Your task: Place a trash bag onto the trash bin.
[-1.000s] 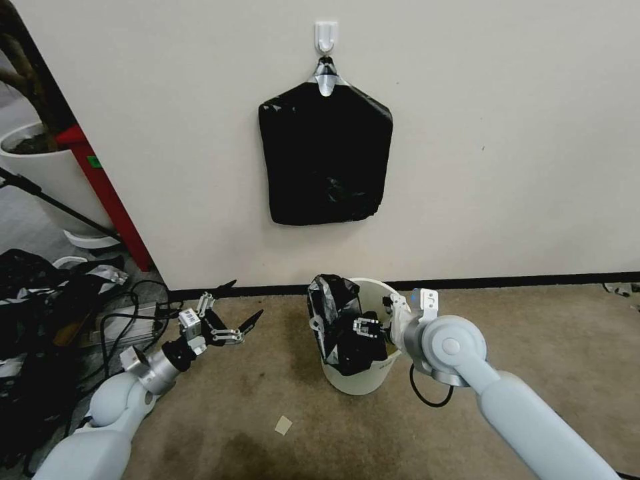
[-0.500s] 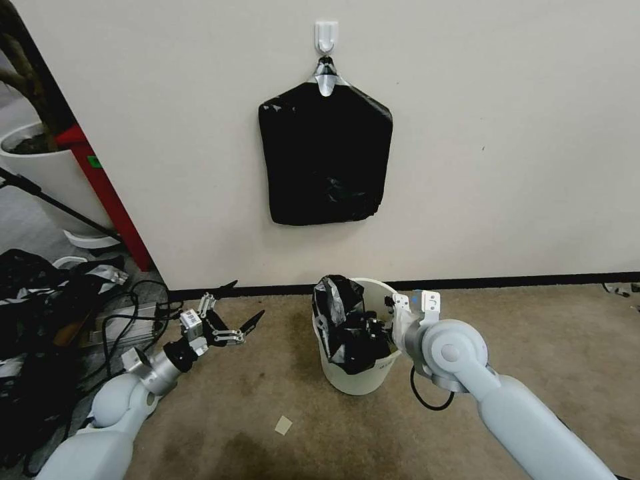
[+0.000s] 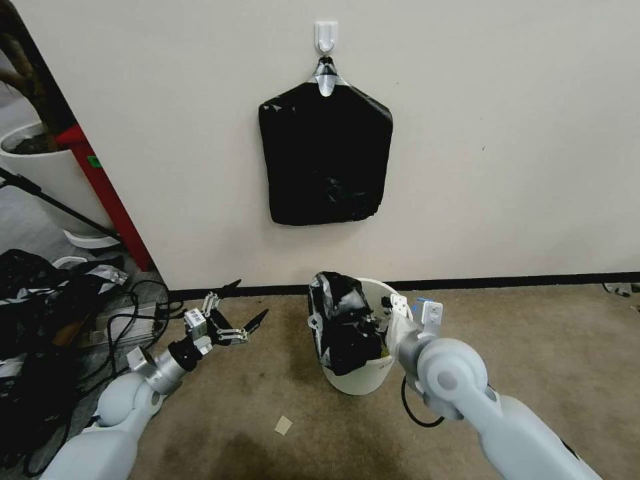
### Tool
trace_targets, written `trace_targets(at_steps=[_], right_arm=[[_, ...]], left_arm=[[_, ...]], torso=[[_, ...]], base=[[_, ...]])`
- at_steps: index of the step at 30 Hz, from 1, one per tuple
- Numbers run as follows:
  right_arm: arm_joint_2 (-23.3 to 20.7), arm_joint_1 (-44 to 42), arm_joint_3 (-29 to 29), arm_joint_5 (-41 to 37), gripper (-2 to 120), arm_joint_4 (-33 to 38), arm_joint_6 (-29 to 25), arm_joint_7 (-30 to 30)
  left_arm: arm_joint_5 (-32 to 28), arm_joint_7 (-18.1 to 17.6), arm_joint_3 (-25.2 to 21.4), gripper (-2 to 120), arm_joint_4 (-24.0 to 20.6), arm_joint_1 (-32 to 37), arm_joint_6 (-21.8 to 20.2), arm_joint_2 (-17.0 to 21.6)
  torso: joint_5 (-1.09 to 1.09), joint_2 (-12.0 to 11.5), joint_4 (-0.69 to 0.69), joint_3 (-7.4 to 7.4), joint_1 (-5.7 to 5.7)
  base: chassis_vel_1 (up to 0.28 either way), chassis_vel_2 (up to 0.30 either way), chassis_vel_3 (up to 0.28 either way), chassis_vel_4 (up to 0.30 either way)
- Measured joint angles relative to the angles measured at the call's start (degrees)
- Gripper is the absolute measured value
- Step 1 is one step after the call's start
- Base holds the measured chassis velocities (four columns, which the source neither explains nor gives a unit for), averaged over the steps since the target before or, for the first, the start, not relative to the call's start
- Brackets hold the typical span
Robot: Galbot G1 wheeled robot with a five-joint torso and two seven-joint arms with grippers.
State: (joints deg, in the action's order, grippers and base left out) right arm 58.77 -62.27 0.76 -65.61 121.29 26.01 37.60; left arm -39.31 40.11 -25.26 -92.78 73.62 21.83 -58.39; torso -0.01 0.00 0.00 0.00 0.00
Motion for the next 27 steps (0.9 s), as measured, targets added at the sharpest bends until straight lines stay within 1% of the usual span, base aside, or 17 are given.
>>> trace_targets(at_steps=[1, 2, 3, 4, 5, 6, 7, 8, 9, 12, 13, 15, 16, 17, 19, 23, 27], right_arm=[[0.2, -1.0, 0.0, 1.6, 0, 0.9, -0.7, -1.1], [0.3, -1.5, 0.1, 2.4, 0, 1.1, -0.9, -1.7], [0.3, -1.5, 0.1, 2.4, 0, 1.1, -0.9, -1.7], [0.6, -2.5, 0.3, 3.8, 0, 1.5, -1.4, -2.9], [1.0, -3.4, 0.5, 5.1, 0, 1.5, -2.0, -3.9], [1.0, -3.4, 0.5, 5.1, 0, 1.5, -2.0, -3.9], [1.1, -3.6, 0.6, 5.6, 0, 1.5, -2.2, -4.2], [1.6, -4.3, 0.6, 7.0, 0, 1.3, -3.1, -5.1], [1.6, -4.3, 0.6, 7.0, 0, 1.3, -3.1, -5.1], [2.7, -5.1, 0.5, 8.8, 0, 0.5, -4.5, -6.5], [2.7, -5.1, 0.5, 8.8, 0, 0.5, -4.5, -6.5], [3.1, -5.2, 0.3, 9.1, 0, 0.1, -4.8, -6.6], [3.1, -5.2, 0.3, 9.1, 0, 0.1, -4.8, -6.6], [3.2, -5.2, 0.3, 9.2, 0, -0.2, -4.8, -6.6], [3.2, -5.1, 0.1, 9.3, 0, -0.7, -4.8, -6.6], [3.1, -5.3, 0.0, 9.5, 0, -0.9, -4.7, -6.6], [3.2, -5.6, -0.1, 9.7, 0, -0.7, -4.6, -6.6]], left_arm=[[1.6, -7.3, 1.5, 100, -2.7, 0.7, -3.2, 0.3], [2.3, -11.1, 2.4, 100, -4.3, 1.0, -5.4, 0.4], [2.3, -11.1, 2.4, 100, -4.3, 1.0, -5.4, 0.4], [2.9, -16.6, 4.1, 100, -6.9, 1.3, -9.3, 0.6], [3.1, -20.3, 5.5, 100, -9.3, 1.6, -12.6, 0.9], [3.1, -20.3, 5.5, 100, -9.3, 1.6, -12.6, 0.9], [3.2, -21.8, 6.3, 100, -10.5, 1.8, -14.2, 1.0], [3.1, -26.2, 8.5, 100, -13.5, 2.2, -18.4, 1.5], [3.1, -26.2, 8.5, 100, -13.5, 2.2, -18.4, 1.5], [0.5, -35.6, 13.7, 100, -19.4, 3.1, -26.5, 2.6], [0.5, -35.6, 13.7, 100, -19.4, 3.1, -26.5, 2.6], [-1.0, -41.8, 16.8, 100, -21.7, 3.2, -30.7, 2.7], [-1.0, -41.8, 16.8, 100, -21.7, 3.2, -30.7, 2.7], [-1.6, -45.5, 18.3, 100, -22.4, 2.9, -32.7, 2.4], [-2.5, -50.1, 20.2, 100, -22.8, 1.8, -34.0, 1.2], [-3.9, -52.6, 21.4, 100, -22.5, -0.1, -34.7, -0.8], [-4.8, -53.8, 22.1, 100, -21.9, -1.8, -35.5, -2.5]], torso=[[0.01, 0.0, 0.0, 0.0, 0.0], [0.01, 0.0, 0.0, 0.0, 0.0], [0.01, 0.0, 0.0, 0.0, 0.0], [0.0, 0.0, 0.0, 0.0, 0.0], [0.01, 0.0, -0.01, 0.0, 0.0], [0.01, 0.0, -0.01, 0.0, 0.0], [0.01, 0.0, -0.01, 0.0, 0.0], [0.01, 0.0, 0.0, 0.0, 0.0], [0.01, 0.0, 0.0, 0.0, 0.0], [0.02, 0.0, -0.01, 0.0, 0.0], [0.02, 0.0, -0.01, 0.0, 0.0], [0.02, 0.0, 0.0, 0.0, 0.0], [0.02, 0.0, 0.0, 0.0, 0.0], [0.01, 0.0, 0.0, 0.0, 0.0], [0.01, 0.0, 0.0, 0.0, 0.0], [0.01, 0.0, 0.0, 0.0, 0.0], [0.01, 0.0, 0.0, 0.0, 0.0]], base=[[0.0, 0.0, 0.0, 0.0], [0.0, 0.0, 0.0, 0.0], [0.0, 0.0, 0.0, 0.0], [0.0, 0.0, 0.0, 0.0], [0.0, 0.0, 0.0, 0.0], [0.0, 0.0, 0.0, 0.0], [0.0, 0.0, 0.0, 0.0], [0.0, 0.0, 0.0, 0.0], [0.0, 0.0, 0.0, 0.0], [0.0, 0.0, 0.0, 0.0], [0.0, 0.0, 0.0, 0.0], [0.0, 0.0, 0.0, 0.0], [0.0, 0.0, 0.0, 0.0], [0.0, 0.0, 0.0, 0.0], [0.0, 0.0, 0.0, 0.0], [0.0, 0.0, 0.0, 0.0], [0.0, 0.0, 0.0, 0.0]])
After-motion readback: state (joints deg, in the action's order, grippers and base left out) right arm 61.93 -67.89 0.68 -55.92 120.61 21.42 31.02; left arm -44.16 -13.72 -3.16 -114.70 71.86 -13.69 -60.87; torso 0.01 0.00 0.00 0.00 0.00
